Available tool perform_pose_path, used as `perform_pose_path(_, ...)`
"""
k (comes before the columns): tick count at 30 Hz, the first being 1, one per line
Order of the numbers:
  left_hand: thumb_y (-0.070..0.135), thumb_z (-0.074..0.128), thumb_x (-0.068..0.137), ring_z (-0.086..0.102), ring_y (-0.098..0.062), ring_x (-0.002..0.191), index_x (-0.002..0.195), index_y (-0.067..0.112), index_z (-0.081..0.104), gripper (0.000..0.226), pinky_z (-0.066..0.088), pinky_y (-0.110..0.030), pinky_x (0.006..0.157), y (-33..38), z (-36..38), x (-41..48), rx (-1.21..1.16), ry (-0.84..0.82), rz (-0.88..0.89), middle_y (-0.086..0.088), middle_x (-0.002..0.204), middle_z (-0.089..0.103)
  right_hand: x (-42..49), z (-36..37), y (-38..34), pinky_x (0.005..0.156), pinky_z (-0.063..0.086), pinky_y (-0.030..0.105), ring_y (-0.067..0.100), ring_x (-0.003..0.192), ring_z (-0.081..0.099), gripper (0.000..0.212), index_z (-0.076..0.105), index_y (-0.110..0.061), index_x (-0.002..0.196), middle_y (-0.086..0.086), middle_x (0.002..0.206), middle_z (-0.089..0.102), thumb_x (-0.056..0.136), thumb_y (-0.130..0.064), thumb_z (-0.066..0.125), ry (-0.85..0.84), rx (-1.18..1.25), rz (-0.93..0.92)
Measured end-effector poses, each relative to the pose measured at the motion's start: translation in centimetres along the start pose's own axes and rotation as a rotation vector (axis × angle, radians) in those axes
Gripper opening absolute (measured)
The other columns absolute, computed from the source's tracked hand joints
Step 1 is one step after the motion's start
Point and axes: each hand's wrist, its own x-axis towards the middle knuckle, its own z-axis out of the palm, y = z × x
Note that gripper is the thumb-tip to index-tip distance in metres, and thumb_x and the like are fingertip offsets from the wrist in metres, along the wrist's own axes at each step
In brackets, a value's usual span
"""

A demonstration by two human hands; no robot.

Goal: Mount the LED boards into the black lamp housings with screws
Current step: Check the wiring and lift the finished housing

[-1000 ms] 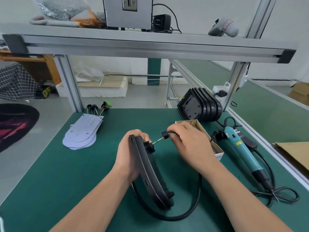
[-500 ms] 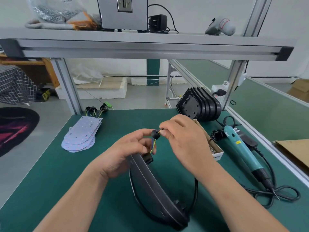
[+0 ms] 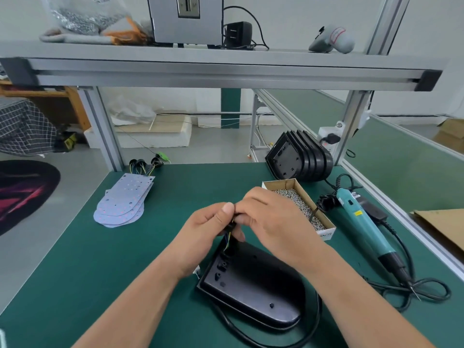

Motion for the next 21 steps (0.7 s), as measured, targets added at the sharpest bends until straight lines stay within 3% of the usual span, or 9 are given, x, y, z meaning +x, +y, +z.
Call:
perform_pose_path(3, 0.049, 0.049, 0.108, 0.074, -0.025, 0.1, 0.104, 0.016, 0.076, 0.043, 0.053, -0.024, 0.09, -0.5, -0.1, -0.2, 0.024, -0.019, -0.037, -0.01, 0.092, 0.075, -0.6, 0.3, 0.5, 0.066, 0.052, 0.046, 0.02, 0.078, 0.057, 0.009, 0.071, -0.011, 0.097, -0.001, 0.09, 0.059, 0.102, -0.016, 0.065, 0.015, 0.032, 0.063)
perform_pose_path(8, 0.042, 0.054, 0.105, 0.072, -0.027, 0.106, 0.091, 0.018, 0.073, 0.034, 0.051, -0.043, 0.102, -0.8, 0.5, 0.3, 0.206, -0.065, -0.054, -0.008, 0.096, 0.075, -1.7, 0.8, 1.0, 0.063, 0.053, 0.046, 0.024, 0.075, 0.058, 0.009, 0.068, -0.011, 0.089, -0.001, 0.085, 0.061, 0.097, -0.008, 0.072, 0.088, -0.008, 0.187)
perform_pose_path(13, 0.05, 0.056, 0.097, 0.061, -0.009, 0.09, 0.1, 0.029, 0.077, 0.029, 0.051, -0.038, 0.092, -1.1, 0.6, 0.2, 0.328, -0.089, -0.123, -0.002, 0.099, 0.074, -2.3, 1.0, 1.4, 0.062, 0.052, 0.043, 0.021, 0.074, 0.056, 0.012, 0.069, -0.008, 0.088, -0.002, 0.083, 0.061, 0.091, 0.001, 0.077, 0.149, -0.016, 0.245)
perform_pose_path(15, 0.054, 0.056, 0.093, 0.059, -0.012, 0.09, 0.098, 0.027, 0.075, 0.033, 0.051, -0.043, 0.092, -1.2, 0.7, 0.2, 0.333, -0.088, -0.109, -0.009, 0.103, 0.072, -2.5, 1.1, 1.4, 0.063, 0.052, 0.042, 0.021, 0.074, 0.056, 0.012, 0.069, -0.007, 0.088, -0.002, 0.083, 0.061, 0.091, 0.001, 0.077, 0.147, -0.022, 0.24)
perform_pose_path(18, 0.056, 0.054, 0.088, 0.056, -0.012, 0.086, 0.1, 0.026, 0.074, 0.038, 0.048, -0.037, 0.087, -1.4, 0.8, 0.2, 0.353, -0.089, -0.096, -0.014, 0.103, 0.068, -2.6, 1.0, 1.5, 0.065, 0.053, 0.043, 0.018, 0.076, 0.055, 0.013, 0.069, -0.007, 0.088, -0.006, 0.084, 0.058, 0.09, 0.002, 0.077, 0.146, 0.008, 0.278)
perform_pose_path(21, 0.047, 0.057, 0.093, 0.065, -0.014, 0.092, 0.106, 0.032, 0.078, 0.029, 0.051, -0.033, 0.092, -1.8, 0.6, 0.2, 0.36, -0.083, -0.122, -0.001, 0.103, 0.075, -2.7, 1.1, 1.8, 0.067, 0.053, 0.042, 0.016, 0.077, 0.057, 0.012, 0.069, -0.009, 0.089, -0.01, 0.084, 0.058, 0.09, 0.0, 0.078, 0.153, 0.029, 0.308)
